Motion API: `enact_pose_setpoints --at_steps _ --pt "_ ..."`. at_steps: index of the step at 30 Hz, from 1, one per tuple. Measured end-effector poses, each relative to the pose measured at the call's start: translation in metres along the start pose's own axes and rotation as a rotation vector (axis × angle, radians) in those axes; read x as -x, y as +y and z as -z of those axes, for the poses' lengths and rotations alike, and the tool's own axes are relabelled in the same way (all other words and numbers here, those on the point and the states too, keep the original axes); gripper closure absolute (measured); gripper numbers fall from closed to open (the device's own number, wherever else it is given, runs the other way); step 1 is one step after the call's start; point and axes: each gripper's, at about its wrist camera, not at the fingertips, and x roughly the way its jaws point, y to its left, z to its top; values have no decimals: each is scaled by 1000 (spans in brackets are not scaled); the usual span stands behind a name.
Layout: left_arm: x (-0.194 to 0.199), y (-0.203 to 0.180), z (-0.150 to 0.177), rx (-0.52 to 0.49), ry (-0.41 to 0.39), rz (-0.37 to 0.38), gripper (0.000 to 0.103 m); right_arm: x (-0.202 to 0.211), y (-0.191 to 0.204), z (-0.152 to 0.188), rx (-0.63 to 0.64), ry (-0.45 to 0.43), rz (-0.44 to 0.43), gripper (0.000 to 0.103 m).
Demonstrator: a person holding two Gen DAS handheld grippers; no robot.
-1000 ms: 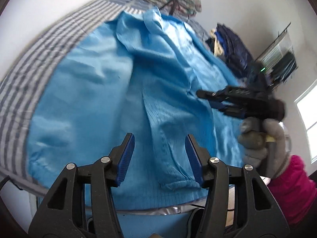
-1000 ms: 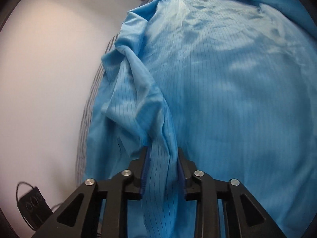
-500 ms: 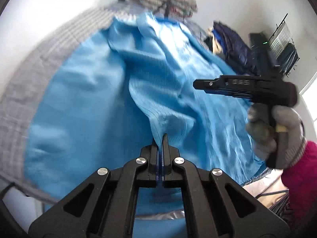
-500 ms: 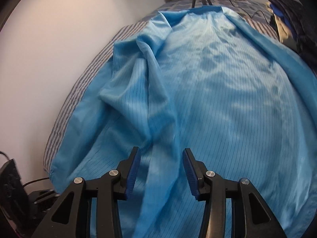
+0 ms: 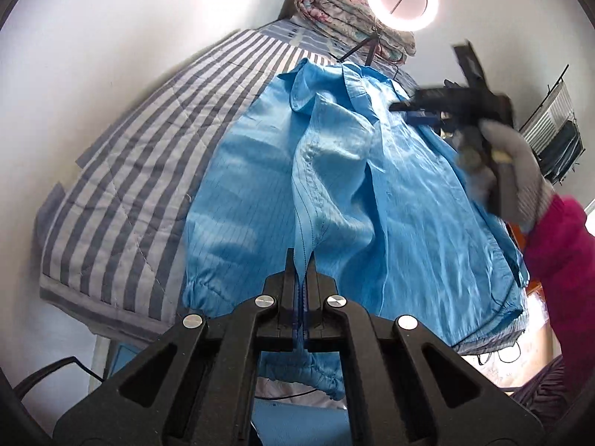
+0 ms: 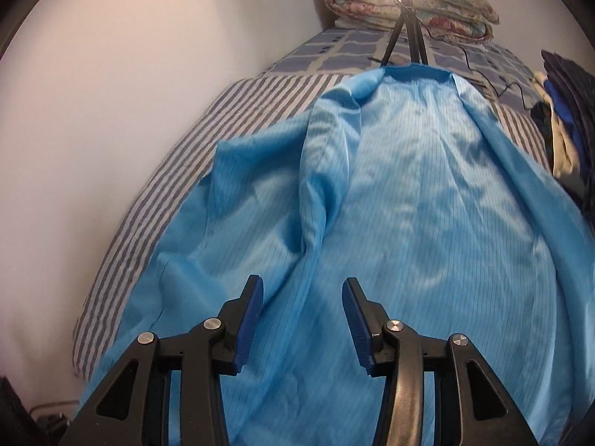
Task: Fold large clothes
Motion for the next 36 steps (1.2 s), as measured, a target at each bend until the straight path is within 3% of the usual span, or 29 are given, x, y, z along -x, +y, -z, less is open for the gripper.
enact_pose_setpoints --at_steps 4,6,7,16,19,20,21,24,26,30,32,34,36 --pt "-3 -7 1 -18 2 -3 103 -26 16 -39 61 -2 113 53" --pt "-8 -7 0 -7 16 4 103 -41 23 -54 97 2 160 39" --pt "-10 -7 0 -2 22 6 103 -47 27 -61 112 7 178 37" --pt "-14 -3 -5 17 27 7 103 -110 63 -93 304 101 415 36" --pt "-14 2 -4 24 31 5 103 -116 64 -93 329 109 488 42" --pt "-14 3 -4 25 30 4 103 -116 63 -93 331 105 510 50" --pt "-13 3 -4 25 29 3 103 -115 59 -94 326 106 516 68" --pt "-11 2 -4 20 24 -3 103 -108 46 -94 284 113 479 94" --pt "-10 1 -3 17 24 -7 103 -93 32 -96 230 77 420 99" --pt "-8 -2 -3 17 19 -12 103 -54 -25 -95 -26 -19 138 101" --pt "-6 -1 -3 23 18 -7 103 -42 -67 -85 -191 -76 -60 101" --pt "-5 -1 -2 25 17 -7 103 -50 -111 -67 -354 -62 -243 100" --pt "-5 -1 -1 20 20 -11 103 -59 -132 -53 -410 -24 -191 93"
